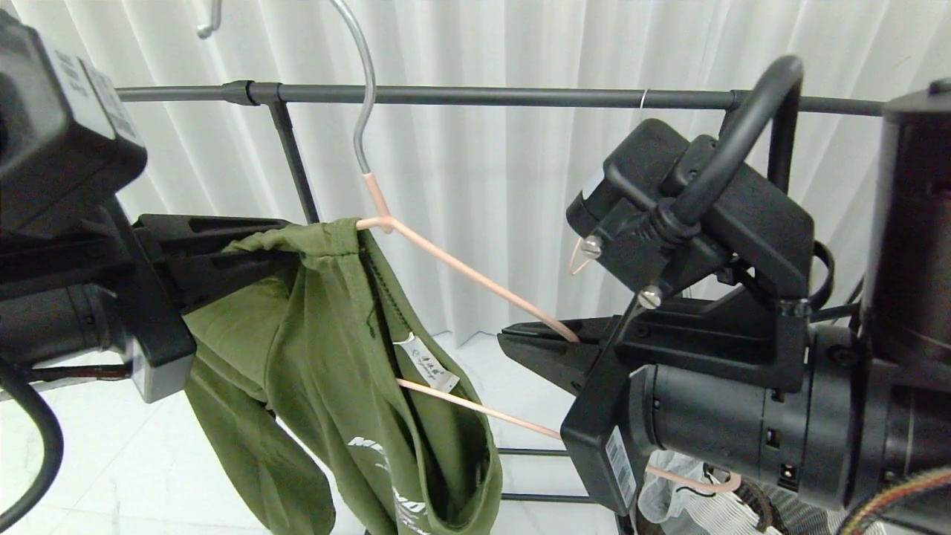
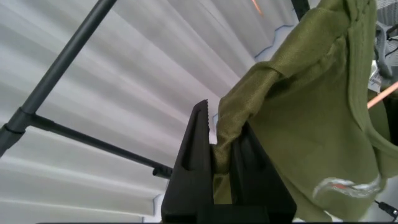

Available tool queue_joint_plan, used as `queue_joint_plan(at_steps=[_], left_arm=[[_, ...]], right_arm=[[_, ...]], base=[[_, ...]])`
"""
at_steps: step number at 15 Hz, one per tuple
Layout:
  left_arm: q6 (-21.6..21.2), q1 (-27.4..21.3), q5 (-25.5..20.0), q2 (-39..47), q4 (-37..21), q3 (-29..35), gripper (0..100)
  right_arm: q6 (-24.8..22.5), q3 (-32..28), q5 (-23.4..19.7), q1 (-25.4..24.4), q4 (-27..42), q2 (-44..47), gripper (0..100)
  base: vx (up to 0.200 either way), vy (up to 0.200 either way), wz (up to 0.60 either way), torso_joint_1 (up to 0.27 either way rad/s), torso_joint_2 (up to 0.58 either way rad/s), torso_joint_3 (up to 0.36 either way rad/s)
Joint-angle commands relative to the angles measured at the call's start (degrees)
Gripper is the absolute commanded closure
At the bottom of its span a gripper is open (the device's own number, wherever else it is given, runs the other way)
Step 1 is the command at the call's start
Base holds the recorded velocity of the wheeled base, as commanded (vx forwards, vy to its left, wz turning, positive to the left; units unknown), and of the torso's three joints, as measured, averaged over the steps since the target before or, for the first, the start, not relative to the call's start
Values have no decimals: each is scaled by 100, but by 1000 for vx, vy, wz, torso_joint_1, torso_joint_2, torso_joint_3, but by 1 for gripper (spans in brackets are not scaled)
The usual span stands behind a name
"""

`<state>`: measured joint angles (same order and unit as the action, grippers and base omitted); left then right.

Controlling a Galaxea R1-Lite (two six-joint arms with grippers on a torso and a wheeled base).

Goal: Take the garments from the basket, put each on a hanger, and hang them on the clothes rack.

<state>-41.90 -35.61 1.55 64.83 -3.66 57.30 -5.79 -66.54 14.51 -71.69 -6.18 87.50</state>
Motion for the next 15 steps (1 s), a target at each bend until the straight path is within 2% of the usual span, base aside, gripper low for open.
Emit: queue_joint_plan(at_steps=[1, 5, 6, 7, 8, 11, 15], left_arm=[[6, 1, 3, -5, -3, -8, 100], [-11, 1, 3, -14, 84, -61, 100], [-29, 10, 3, 3, 260, -140, 100], [-29, 10, 3, 12, 480, -236, 100], [-46, 19, 12, 30, 937, -465, 100], [-407, 335, 3, -5, 1754, -975, 100], [-389, 625, 3, 30, 2080, -1142, 100]], right_arm=[[-1, -8, 8, -3, -15, -14, 100], [8, -8, 35, -3, -15, -40, 100], [-1, 9, 35, -3, -15, -67, 0], [8, 0, 35, 6, -15, -76, 0], [-1, 0, 35, 15, -15, -120, 0], [-1, 44, 43, 147, 20, -287, 0], [-159, 44, 149, 402, 38, -445, 0]], base=[[0, 0, 0, 0, 0, 0], [0, 0, 0, 0, 0, 0], [0, 0, 0, 0, 0, 0], [0, 0, 0, 0, 0, 0], [0, 0, 0, 0, 0, 0], [0, 0, 0, 0, 0, 0], [0, 0, 0, 0, 0, 0]])
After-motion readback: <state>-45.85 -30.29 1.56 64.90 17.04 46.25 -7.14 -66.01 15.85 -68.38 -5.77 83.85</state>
